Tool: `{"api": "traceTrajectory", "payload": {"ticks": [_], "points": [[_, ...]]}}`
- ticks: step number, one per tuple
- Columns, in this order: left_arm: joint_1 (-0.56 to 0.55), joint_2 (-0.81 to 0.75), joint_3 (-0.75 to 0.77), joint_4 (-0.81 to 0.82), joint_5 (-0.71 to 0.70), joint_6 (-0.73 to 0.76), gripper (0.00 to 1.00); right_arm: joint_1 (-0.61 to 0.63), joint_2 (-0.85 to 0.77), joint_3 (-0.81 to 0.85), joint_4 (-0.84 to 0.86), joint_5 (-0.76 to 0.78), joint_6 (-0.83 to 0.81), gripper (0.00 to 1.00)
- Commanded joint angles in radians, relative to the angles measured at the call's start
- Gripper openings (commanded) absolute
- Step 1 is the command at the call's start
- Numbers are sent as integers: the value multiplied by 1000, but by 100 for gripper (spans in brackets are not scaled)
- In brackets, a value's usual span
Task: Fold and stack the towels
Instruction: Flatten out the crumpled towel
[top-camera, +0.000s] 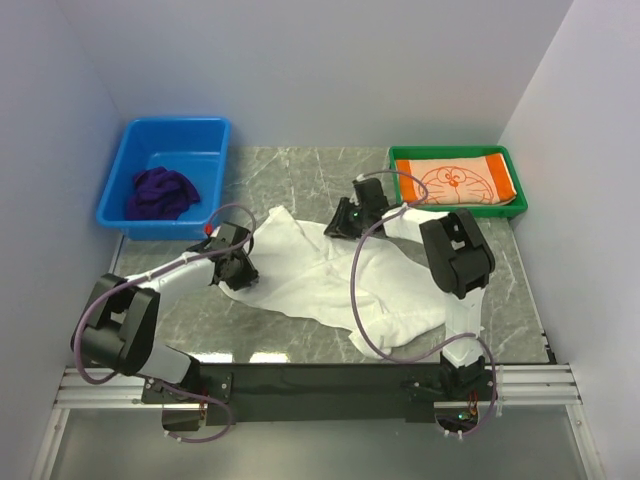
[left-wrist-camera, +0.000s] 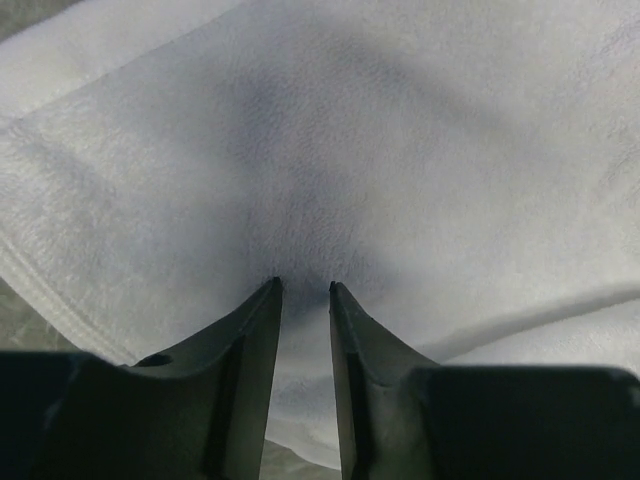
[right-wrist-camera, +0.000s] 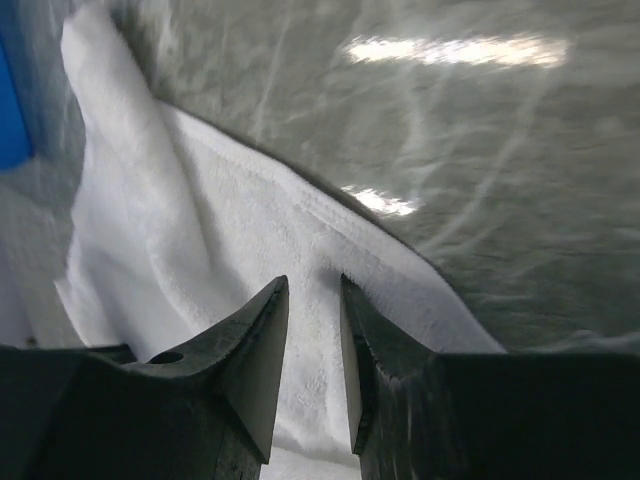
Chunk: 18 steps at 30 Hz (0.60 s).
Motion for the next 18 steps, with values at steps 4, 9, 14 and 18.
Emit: {"api": "traceTrajectory", "payload": {"ticks": [4,9,14,18], "points": [[8,-16,-117,2,22,-35,33,-119,-33,-80,-33,135,96,36],[8,-27,-108,-22,8,-27,34,-151,-67,-120,-42,180,109,36],[8,-11,-58,-31,6,-13,36,-154,-97,-143,-27,186,104,36],[8,91,47,-39,-8,10,38,-156,-140,-163,-39,241,84,36]]}}
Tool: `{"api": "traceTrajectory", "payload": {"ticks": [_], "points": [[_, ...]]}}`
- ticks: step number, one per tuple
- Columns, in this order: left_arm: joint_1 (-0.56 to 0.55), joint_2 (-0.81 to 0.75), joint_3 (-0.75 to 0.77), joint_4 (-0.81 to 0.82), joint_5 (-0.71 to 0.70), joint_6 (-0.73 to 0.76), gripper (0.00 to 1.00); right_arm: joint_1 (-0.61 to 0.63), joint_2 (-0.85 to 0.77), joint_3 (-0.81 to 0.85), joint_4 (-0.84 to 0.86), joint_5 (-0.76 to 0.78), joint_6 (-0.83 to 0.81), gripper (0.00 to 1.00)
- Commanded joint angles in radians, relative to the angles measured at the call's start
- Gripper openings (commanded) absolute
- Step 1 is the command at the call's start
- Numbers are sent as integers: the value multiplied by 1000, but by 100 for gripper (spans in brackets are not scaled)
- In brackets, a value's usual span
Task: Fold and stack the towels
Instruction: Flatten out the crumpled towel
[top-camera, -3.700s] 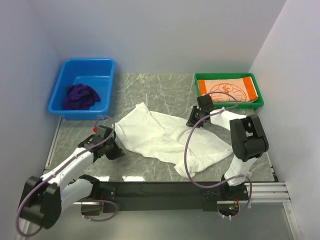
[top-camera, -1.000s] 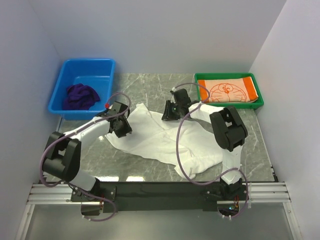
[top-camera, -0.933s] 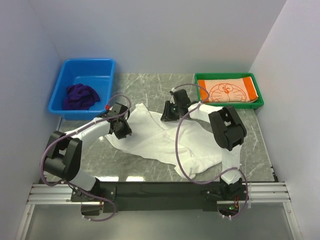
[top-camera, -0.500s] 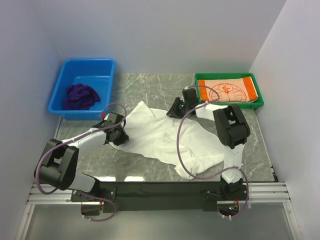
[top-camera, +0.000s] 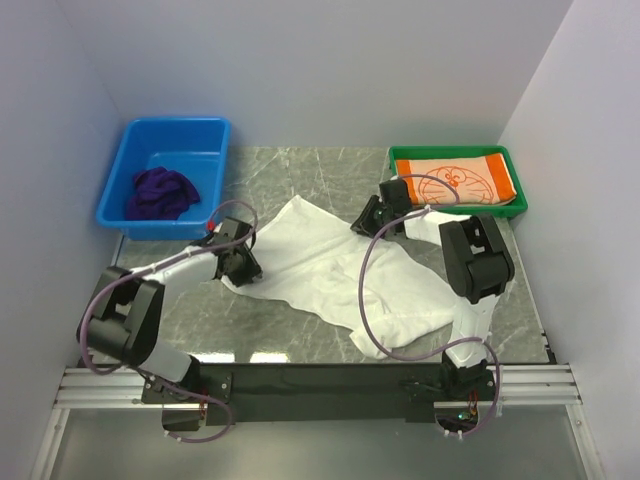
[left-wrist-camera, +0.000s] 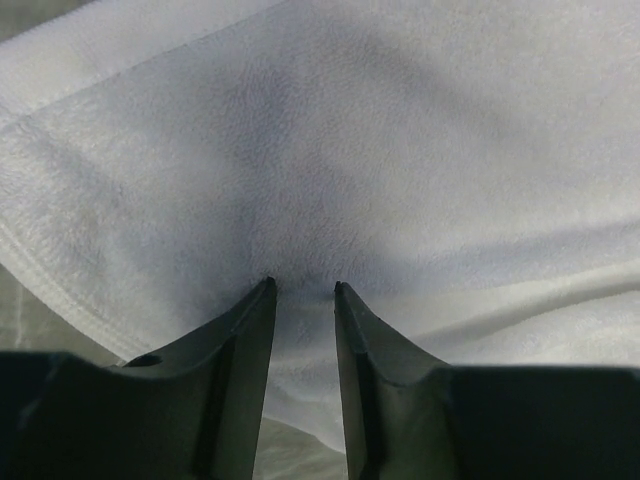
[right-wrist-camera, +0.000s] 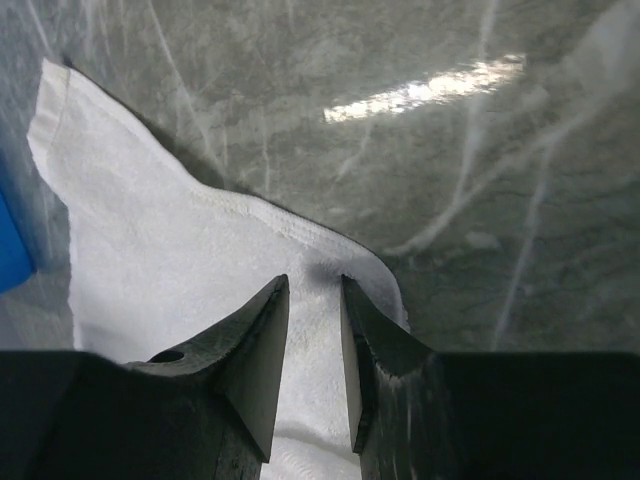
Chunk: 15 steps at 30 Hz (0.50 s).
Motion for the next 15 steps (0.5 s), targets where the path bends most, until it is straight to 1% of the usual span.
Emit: {"api": "traceTrajectory", "payload": {"ticks": [1,2,4,5,7,8,9,10,11,13,14,15], "points": [[-2,117,85,-82,-31,48,38,-18,-53,-34,-89,145,-40,35],[-2,143,151,-92,-35,56,38,-20,-58,-34,-94,154,-46,35],[0,225,220,-102,-51,76,38,-29,-66,-41,-97,155,-46,35],[1,256,295,-122,-69,82,38,-40,-66,-42,-99,151,-43,36],[6,348,371,-138,-83,102,38,-46,-66,-42,-97,151,-40,36],[12,380,444,-145,-88,108,37,-47,-67,-41,-97,152,-47,36],[20,441,483,-162,-88,116,37,-47,-66,-31,-97,154,-52,36],[24,471,519,-170,-85,126,37,-47,-66,-24,-99,152,-56,36],[38,499,588,-176,-82,129,37,-47,-64,-16,-99,148,-72,36],[52,572,658,-196,-78,146,37,-47,-67,8,-88,139,-96,37],[61,620,728,-202,-88,151,37,-46,-69,27,-86,140,-121,38],[64,643,766,-211,-89,160,37,-46,-76,38,-85,142,-135,39]]}}
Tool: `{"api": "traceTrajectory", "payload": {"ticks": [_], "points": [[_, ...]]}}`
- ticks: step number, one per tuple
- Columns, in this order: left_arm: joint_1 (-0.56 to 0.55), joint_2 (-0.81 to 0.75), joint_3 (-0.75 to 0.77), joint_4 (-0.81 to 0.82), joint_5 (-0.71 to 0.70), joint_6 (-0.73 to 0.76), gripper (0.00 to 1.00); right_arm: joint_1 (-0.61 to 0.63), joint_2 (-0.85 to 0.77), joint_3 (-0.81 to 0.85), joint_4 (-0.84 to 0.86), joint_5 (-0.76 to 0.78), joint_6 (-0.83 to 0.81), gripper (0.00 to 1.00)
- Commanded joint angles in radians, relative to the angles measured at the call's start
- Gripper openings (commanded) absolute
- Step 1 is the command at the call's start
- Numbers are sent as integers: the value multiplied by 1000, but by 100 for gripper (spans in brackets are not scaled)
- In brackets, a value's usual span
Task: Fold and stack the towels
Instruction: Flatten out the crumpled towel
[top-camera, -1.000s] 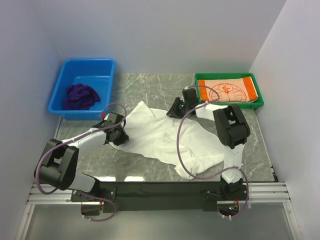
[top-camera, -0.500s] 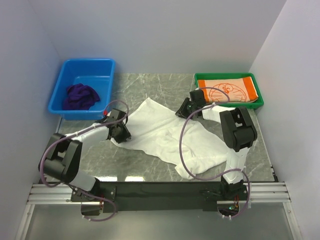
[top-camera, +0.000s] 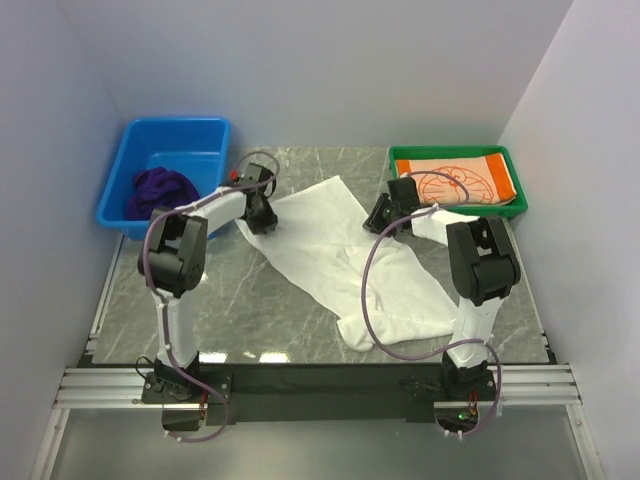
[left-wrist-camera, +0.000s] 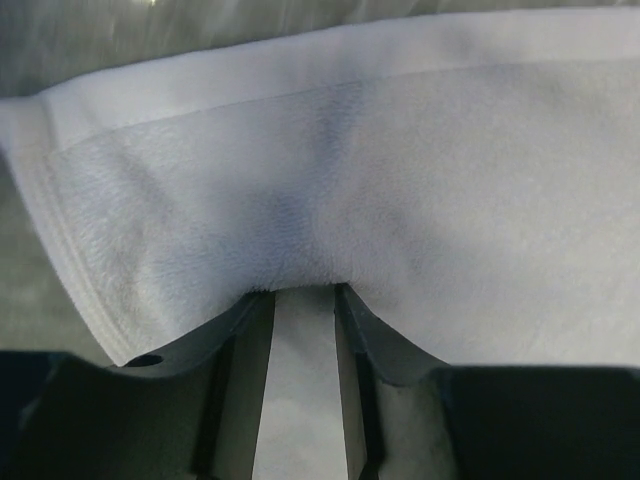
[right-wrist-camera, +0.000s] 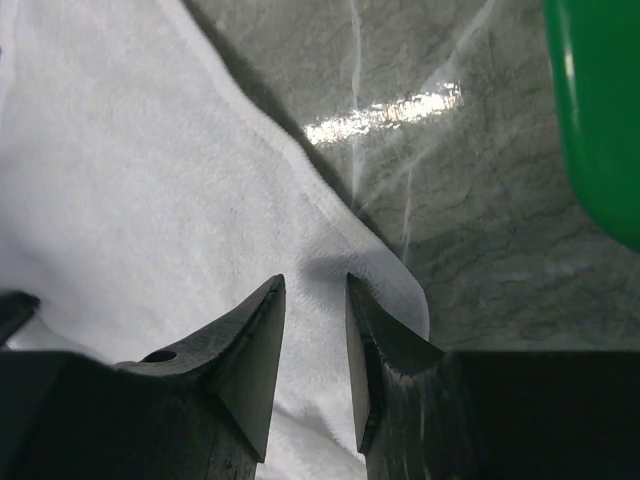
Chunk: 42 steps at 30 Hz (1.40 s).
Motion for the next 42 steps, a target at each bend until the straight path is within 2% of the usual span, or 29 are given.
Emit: {"api": "traceTrajectory", "payload": {"ticks": [1,5,9,16,19,21,24,26,29,32,34,39,42], "points": [[32,121,164,-60,-49,68,38,-6,-40,60,-35,49,-87,39],[44,230,345,-62,-8,105,40,-2,-92,97,-61,75,-169,44],[53,352,508,-45,23,138,42,44,-202,72,-125,127,-252,56],[81,496,715,75,138,157,47,228,-386,-67,-239,181,-380,57],[89,513,769,113,213,158,54,311,-417,-87,-308,187,-397,57],[89,456,749,145,248,163,58,360,-440,-113,-322,163,-403,57],[89,289,605,211,281,158,67,458,-456,-124,-339,149,-455,57],[89,199,516,236,276,160,85,511,-453,-112,-354,163,-528,57],[89,39,456,199,264,166,94,610,-423,-71,-388,193,-616,57],[87,-149,421,117,235,178,99,673,-394,-14,-414,194,-708,69],[87,-219,407,61,189,194,99,699,-367,18,-431,192,-742,72],[89,-475,300,-72,71,263,99,723,-243,120,-438,224,-771,71],[89,-646,127,-49,-20,319,99,719,-177,169,-447,229,-757,68]]}}
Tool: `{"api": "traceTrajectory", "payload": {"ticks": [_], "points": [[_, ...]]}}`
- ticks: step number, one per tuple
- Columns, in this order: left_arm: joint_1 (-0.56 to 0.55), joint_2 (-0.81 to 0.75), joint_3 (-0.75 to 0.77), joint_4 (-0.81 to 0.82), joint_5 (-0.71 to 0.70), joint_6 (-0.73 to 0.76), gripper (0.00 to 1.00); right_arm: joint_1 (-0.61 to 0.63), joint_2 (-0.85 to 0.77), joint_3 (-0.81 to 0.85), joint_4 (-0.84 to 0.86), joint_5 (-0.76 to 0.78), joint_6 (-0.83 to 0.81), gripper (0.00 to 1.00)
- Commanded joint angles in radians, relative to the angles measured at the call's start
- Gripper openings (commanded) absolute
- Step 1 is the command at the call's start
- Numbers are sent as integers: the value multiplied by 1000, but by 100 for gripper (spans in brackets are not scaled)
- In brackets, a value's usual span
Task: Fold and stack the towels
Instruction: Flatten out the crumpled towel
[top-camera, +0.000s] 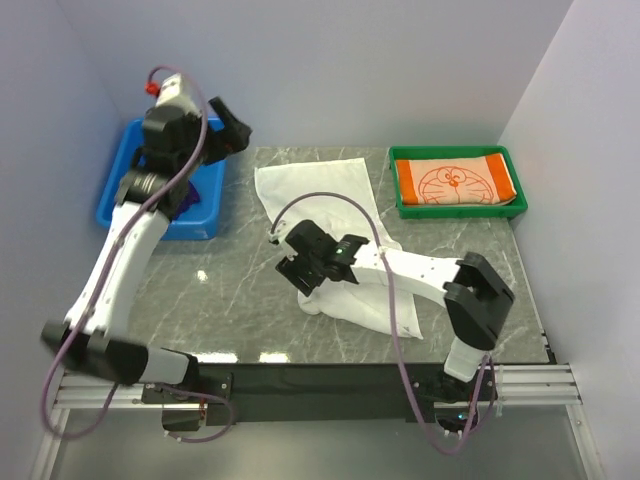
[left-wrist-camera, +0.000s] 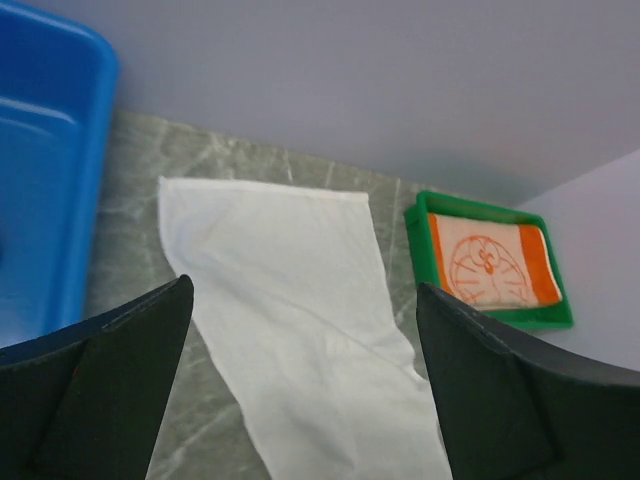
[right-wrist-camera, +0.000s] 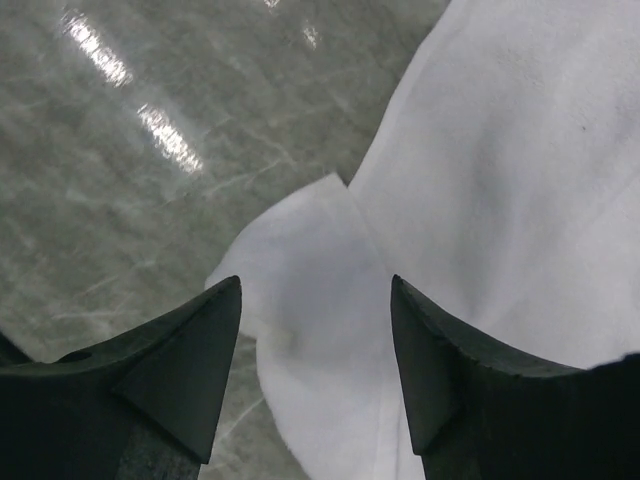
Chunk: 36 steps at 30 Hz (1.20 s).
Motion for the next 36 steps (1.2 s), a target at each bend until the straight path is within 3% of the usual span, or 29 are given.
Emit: {"api": "traceTrajectory", "payload": {"ticks": [1,5,10,13,16,17,20,27,29,31,34,36], "points": [[-1,-110,-220,-52,-137,107,99,0,65,64,-36,16,-23,66],[-1,-326,-452,33,-249,163,98,3,79,29,-30,-50,-10,61],[-1,-430,-624,82,-358,180,98,0,71,-22,-52,-98,-18,56],[3,-444,-651,94,-375,175,97,1,68,-40,-58,-122,-17,45],[3,-432,-651,87,-374,174,96,3,53,-57,-58,-123,-7,24],[3,-431,-649,85,-368,172,96,1,48,-60,-59,-124,-7,12],[5,-429,-652,85,-369,172,96,1,-1,-55,-62,-121,3,2],[5,-432,-658,87,-386,167,95,3,-243,-103,20,-73,95,0],[5,-429,-657,85,-391,167,95,3,-318,-161,62,-128,109,0],[5,-428,-657,85,-385,166,95,6,-342,-192,39,-305,93,0],[5,-421,-657,84,-374,166,95,38,-333,-247,-18,-524,54,9],[5,-418,-657,84,-368,163,95,56,-305,-261,-47,-596,22,24]]}}
